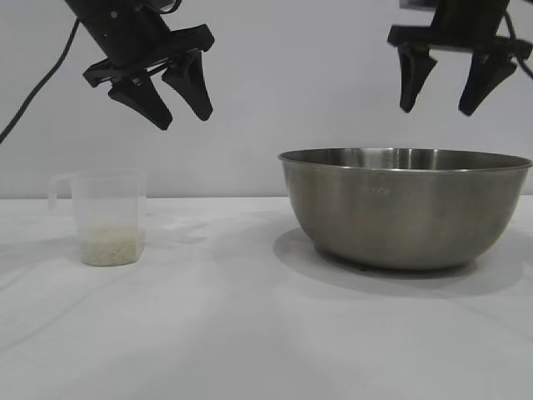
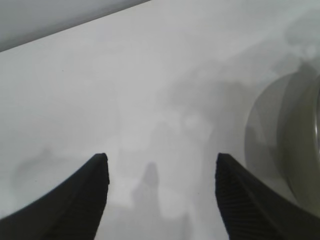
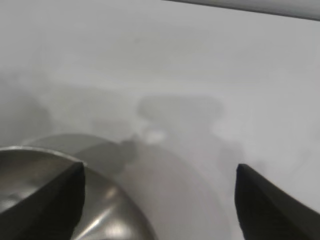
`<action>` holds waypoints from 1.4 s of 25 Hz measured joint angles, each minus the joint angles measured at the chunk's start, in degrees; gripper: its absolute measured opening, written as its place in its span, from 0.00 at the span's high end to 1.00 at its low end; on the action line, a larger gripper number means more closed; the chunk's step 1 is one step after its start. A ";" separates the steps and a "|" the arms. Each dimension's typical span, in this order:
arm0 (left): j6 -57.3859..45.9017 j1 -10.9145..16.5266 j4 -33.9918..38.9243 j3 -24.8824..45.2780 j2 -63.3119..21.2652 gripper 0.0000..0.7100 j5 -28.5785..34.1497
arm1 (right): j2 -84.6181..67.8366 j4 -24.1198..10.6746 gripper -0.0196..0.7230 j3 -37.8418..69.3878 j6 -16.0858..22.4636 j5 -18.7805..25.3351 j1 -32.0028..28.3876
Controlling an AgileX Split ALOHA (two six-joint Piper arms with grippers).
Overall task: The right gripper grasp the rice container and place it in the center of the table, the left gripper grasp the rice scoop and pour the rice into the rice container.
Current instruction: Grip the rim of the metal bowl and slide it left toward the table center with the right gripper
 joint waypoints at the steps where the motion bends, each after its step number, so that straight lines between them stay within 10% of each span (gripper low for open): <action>1: 0.00 0.00 0.00 0.00 0.00 0.46 0.00 | -0.76 -0.28 0.23 0.00 0.05 2.00 -0.14; 7: 0.00 0.00 0.00 0.00 0.00 0.46 0.26 | -2.50 -1.00 0.23 0.00 0.41 13.70 -0.66; 20: 0.00 0.00 0.00 0.00 0.00 0.46 0.66 | 1.03 0.28 0.23 5.24 0.54 14.99 -0.66; 35: 0.00 0.00 0.00 0.00 0.00 0.46 0.93 | 7.05 4.53 0.97 5.57 0.33 14.39 -0.66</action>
